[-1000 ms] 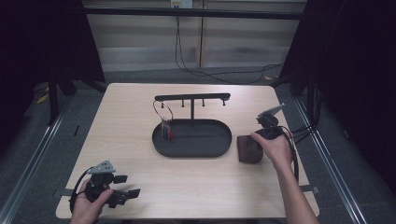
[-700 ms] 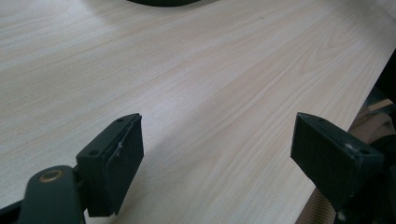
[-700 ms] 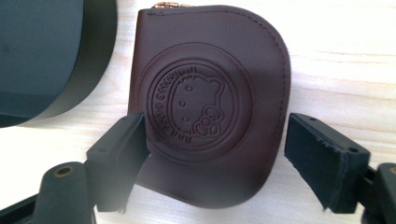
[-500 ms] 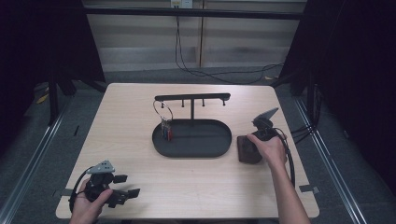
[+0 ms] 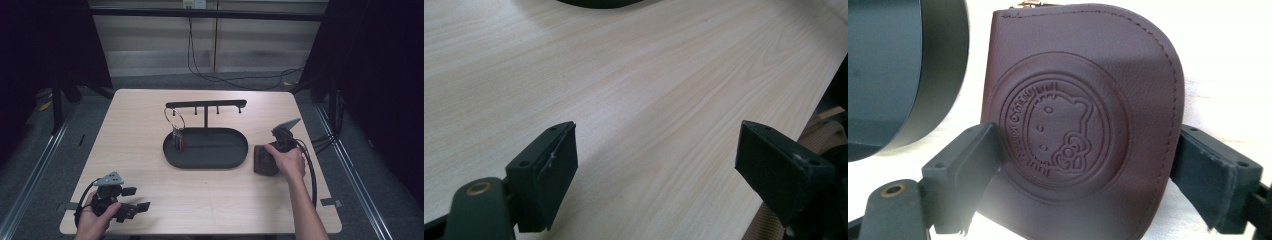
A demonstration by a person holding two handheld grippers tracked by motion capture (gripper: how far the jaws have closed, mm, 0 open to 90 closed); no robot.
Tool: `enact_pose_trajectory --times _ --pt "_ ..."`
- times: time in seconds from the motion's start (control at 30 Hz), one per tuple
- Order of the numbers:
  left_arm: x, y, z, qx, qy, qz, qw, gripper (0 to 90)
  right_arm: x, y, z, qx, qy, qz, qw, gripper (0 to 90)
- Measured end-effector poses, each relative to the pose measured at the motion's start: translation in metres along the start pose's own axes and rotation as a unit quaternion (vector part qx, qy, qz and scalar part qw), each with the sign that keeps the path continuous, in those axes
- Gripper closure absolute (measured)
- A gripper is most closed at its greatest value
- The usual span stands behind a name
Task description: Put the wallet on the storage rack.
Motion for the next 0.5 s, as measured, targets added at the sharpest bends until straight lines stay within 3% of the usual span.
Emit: enact_pose_trajectory --times 0.17,0.27,0.43,0.5 --pt "0.001 0.000 0.001 0.001 0.001 -0.001 1.0000 17.1 0.001 0.000 0.001 0.003 0.004 -0.002 1.0000 20.7" --pt "0.001 0.000 0.001 0.001 0.002 -0.001 1.0000 17.1 0.006 0.004 0.001 -0.002 0.001 -0.019 0.9998 29.8" --pt "0.003 0.002 0.001 0.001 0.003 -0.007 1.0000 17.1 0.006 0.004 -0.001 -0.003 0.002 -0.021 0.9998 30.7" --pt "0.003 0.001 0.002 0.001 0.003 -0.004 1.0000 17.1 0.011 0.007 -0.001 0.000 -0.004 -0.034 0.9994 43.1"
Point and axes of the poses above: each handheld gripper's, and its own axes: x roughly backward along the jaws, y roughly out of its top, z roughly to its left, the point moved 10 cm from there along -x, roughly forward along the jaws, and after that the axes turned 13 degrees about y, right-handed, at the moved point
